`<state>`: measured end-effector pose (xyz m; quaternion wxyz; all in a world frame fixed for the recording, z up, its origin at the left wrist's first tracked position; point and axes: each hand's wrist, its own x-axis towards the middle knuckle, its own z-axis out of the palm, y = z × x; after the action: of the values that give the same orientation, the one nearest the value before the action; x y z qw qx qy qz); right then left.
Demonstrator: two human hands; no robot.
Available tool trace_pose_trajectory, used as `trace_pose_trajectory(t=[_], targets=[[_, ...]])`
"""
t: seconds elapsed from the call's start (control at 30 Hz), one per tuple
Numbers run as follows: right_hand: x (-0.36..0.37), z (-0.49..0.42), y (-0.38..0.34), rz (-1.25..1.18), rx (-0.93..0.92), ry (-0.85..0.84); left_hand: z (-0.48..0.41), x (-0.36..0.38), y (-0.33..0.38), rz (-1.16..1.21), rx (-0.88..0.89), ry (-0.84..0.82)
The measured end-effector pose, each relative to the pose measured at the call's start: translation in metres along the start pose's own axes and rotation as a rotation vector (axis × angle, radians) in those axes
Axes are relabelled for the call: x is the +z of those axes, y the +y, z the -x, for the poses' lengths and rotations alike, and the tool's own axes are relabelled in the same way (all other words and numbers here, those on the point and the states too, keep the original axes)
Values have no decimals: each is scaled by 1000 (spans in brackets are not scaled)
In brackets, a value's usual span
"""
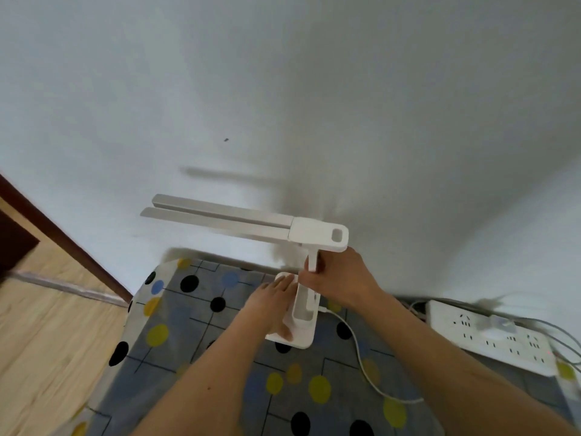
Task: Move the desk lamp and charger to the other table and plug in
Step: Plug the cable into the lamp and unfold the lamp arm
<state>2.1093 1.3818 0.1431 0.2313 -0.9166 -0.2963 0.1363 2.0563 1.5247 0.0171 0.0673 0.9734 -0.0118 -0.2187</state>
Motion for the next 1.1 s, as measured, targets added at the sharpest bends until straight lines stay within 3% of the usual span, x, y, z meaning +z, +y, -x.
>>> trace_pose_trajectory(t=[0.47, 0.8, 0.97, 1.1], targets=[[-9, 21, 15, -287, 107, 41, -6, 9, -2, 24, -37, 40], [-11, 19, 16, -280, 73, 2, -7, 16, -5, 126, -25, 68], [-7, 22, 25, -268, 71, -19, 16, 32, -13, 455, -132, 292], [3, 31, 38, -178, 97, -64, 34, 39, -16, 438, -135, 443]])
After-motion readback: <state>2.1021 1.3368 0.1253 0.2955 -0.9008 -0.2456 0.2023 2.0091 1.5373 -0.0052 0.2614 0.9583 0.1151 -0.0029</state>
